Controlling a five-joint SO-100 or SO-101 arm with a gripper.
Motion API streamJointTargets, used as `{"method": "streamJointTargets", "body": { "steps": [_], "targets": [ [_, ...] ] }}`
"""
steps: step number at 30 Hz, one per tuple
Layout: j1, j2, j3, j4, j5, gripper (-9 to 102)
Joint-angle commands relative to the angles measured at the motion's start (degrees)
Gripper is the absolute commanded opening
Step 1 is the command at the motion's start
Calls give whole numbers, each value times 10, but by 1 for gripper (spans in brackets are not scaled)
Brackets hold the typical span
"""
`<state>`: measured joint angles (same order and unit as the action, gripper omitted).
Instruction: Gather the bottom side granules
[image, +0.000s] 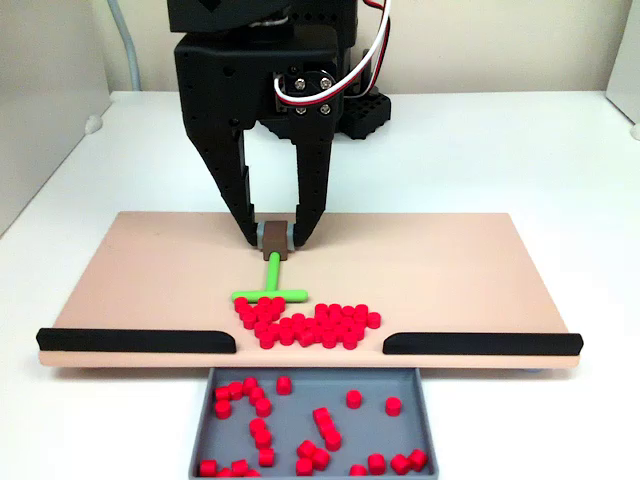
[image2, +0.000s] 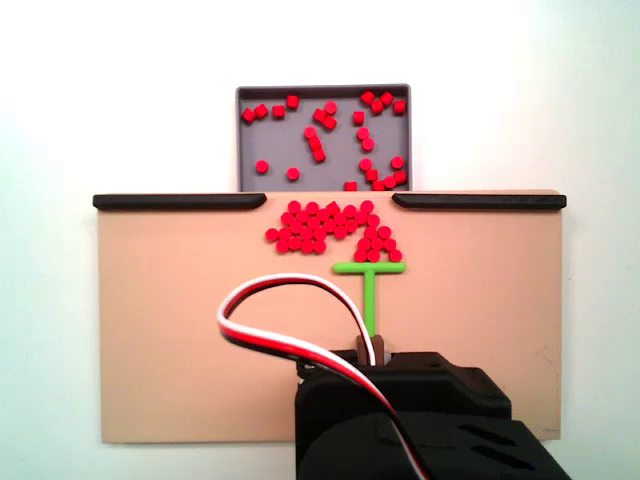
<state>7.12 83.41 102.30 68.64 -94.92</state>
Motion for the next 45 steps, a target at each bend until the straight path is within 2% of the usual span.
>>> {"method": "streamJointTargets", "body": {
  "steps": [1, 22, 38, 45],
  "targets": [
    [-5, -10, -11, -1, -4, 0],
    [-12, 4, -18, 10, -6, 0],
    [-48, 177, -25, 202, 50, 0],
    [-70, 217, -25, 221, 91, 0]
  ]
}}
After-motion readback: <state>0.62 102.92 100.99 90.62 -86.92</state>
